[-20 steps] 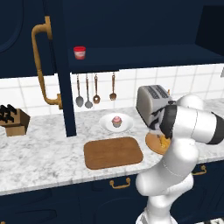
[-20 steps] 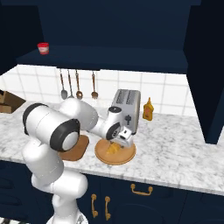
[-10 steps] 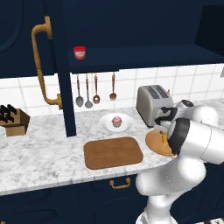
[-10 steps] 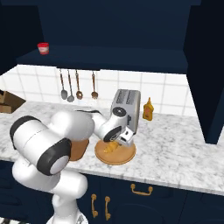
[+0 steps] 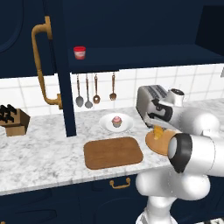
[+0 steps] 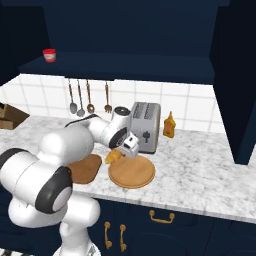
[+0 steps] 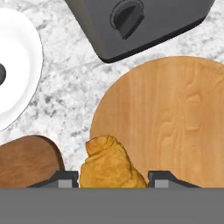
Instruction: From the different types of pastries on the counter, select a croissant and place it on the cutting board. Then retrieve a jar of jam from the cabinet and place it alongside the croissant on the cutting board.
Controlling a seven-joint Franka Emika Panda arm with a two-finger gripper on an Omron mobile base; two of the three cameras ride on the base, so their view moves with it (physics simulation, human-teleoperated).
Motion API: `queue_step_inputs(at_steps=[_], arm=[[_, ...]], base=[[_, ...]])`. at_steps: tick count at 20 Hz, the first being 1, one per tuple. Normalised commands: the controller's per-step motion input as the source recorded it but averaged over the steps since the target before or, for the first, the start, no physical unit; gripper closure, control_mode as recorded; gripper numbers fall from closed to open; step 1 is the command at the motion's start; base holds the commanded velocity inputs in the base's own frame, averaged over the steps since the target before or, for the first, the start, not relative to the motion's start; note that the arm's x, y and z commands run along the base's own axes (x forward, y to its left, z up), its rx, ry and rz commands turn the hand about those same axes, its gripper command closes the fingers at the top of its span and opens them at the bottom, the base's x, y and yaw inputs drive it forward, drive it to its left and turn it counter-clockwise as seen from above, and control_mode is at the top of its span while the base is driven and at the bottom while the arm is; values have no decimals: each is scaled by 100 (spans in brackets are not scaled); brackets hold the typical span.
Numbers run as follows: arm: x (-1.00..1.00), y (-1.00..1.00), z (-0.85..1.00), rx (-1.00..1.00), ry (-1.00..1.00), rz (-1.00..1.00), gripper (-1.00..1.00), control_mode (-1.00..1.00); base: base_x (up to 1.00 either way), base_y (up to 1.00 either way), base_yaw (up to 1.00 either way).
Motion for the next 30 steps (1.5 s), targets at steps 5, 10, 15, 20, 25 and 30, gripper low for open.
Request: queue_step_inputs(at_steps=[5,10,15,20,25,30], arm=[[0,77,3,-1,2,5,100,-100],[6,71,-13,-9,0,10,100,-100],[9,58,-16,-9,0,12,100,-100],[33,16,-29,-5,0,7,100,-100],[0,20,-24,-4,0,4,100,-100],[5,10,-25,-4,0,4,100,-100]], base=[[0,0,0],[0,0,0],[0,0,0],[0,0,0],[0,0,0],[0,0,0]])
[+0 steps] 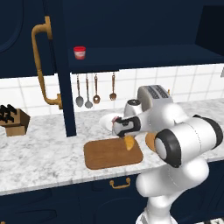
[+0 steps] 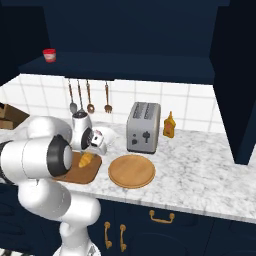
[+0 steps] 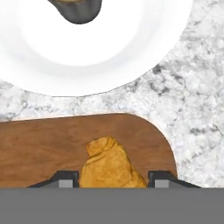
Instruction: From the different types of pastries on the counter, select a croissant and place it on the cutting board. Then retrieve a jar of jam from the cabinet and place it alongside the croissant on the cutting board.
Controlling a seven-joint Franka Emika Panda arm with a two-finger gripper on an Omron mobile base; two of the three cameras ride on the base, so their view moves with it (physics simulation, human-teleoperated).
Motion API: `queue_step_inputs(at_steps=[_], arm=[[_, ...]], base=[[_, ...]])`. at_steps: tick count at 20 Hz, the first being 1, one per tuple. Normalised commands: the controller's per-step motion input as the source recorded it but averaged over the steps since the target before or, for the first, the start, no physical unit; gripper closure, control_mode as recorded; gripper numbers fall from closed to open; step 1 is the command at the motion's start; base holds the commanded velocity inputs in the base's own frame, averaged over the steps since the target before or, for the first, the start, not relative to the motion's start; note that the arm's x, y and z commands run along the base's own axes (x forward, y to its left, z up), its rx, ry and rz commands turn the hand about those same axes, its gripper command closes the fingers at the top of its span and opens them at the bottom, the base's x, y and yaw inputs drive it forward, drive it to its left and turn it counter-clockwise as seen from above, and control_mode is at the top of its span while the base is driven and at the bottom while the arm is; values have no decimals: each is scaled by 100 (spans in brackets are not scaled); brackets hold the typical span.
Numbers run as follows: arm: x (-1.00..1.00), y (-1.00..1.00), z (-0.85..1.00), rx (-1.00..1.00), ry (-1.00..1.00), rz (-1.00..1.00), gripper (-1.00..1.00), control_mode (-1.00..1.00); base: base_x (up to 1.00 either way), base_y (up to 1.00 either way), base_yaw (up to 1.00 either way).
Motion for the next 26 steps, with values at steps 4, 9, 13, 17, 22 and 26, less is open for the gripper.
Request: queue_step_inputs(at_steps=[4,9,13,17,22,26], arm=[[23,3,-37,-4,-4,6,100,-100],[20,1,-34,-2,-4,6,100,-100],[2,1,-34,0,0,5,100,-100],[-3,6,-7,0,-1,2,-100,-100],[0,0,12,0,-1,0,-100,-100],[0,0,37,0,-1,0,-100,-100]], base=[[0,0,0],[0,0,0],[0,0,0],[0,0,0],[0,0,0],[0,0,0]])
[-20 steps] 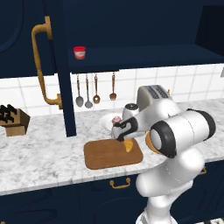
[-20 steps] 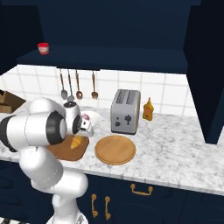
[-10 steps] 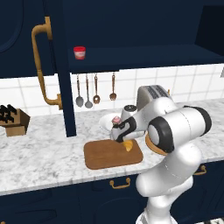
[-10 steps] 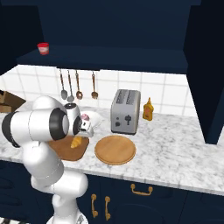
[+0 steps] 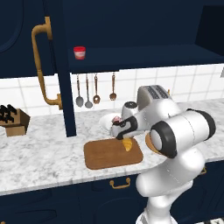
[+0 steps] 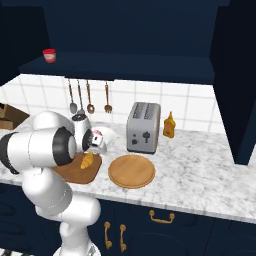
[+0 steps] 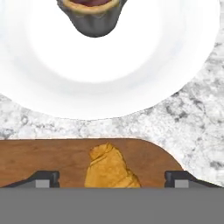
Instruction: From the different types of pastries on the counter, select a croissant and place it on the cutting board. Then retrieve a jar of jam from the cabinet and place it alongside the croissant on the cutting board.
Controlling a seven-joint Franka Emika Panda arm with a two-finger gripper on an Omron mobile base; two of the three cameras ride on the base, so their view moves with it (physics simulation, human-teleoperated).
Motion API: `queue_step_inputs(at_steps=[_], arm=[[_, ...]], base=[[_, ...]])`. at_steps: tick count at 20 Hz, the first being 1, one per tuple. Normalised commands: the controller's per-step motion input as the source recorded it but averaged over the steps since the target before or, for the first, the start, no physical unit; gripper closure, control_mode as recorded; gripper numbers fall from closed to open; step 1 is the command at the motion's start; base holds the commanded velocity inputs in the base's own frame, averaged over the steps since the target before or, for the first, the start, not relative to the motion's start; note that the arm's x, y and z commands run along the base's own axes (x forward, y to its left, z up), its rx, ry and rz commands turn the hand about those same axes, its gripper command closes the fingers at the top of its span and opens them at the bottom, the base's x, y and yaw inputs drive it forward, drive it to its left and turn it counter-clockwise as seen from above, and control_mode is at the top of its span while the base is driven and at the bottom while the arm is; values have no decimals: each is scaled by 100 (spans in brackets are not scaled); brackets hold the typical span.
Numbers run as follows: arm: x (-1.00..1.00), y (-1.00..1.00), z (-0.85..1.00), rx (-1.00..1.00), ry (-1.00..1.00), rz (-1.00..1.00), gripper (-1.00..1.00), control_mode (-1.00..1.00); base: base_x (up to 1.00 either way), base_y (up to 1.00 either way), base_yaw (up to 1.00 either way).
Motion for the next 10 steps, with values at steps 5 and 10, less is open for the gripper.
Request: queue_step_inputs(at_steps=[5,10], arm=[[-26,-1,89,0,-12,0,-100,-100],[-19,-1,100,3,-3,3,-100,-100]], base=[[0,0,0],[0,0,0]])
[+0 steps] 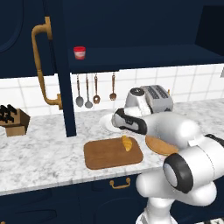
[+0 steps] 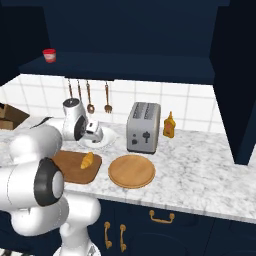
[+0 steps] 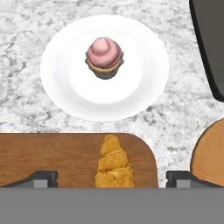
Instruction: From the different types of pastries on the counter, select a croissant and place it on the cutting board. Then retrieve a jar of jam from the cabinet and place it alongside the croissant on the cutting board.
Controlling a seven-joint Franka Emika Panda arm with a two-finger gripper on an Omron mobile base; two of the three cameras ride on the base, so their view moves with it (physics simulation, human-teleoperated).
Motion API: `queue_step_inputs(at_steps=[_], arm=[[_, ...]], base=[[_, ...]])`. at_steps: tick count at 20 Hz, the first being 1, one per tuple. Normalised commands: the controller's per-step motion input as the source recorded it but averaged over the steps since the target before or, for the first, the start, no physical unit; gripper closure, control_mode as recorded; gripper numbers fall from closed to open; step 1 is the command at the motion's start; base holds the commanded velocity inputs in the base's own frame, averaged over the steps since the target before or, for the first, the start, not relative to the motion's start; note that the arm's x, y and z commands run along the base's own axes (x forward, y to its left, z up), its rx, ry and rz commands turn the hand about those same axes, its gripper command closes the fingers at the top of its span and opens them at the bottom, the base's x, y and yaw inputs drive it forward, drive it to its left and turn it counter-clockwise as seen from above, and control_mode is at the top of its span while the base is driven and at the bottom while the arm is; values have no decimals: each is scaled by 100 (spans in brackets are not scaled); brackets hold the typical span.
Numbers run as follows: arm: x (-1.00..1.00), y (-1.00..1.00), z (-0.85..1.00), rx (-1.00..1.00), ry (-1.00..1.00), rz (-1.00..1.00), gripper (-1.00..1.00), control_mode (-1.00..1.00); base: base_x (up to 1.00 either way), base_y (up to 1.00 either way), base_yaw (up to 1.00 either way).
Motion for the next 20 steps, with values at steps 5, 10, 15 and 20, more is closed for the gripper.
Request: queue_step_inputs(at_steps=[5,10,15,20], arm=[[-24,-3,100,6,-5,3,-100,-100],[-19,0,100,0,-25,6,-100,-100],[-11,0,91,0,-17,16,-100,-100],[-5,0,100,0,-11,21,-100,-100]], base=[[0,0,0],[0,0,0],[0,0,0],[0,0,0]])
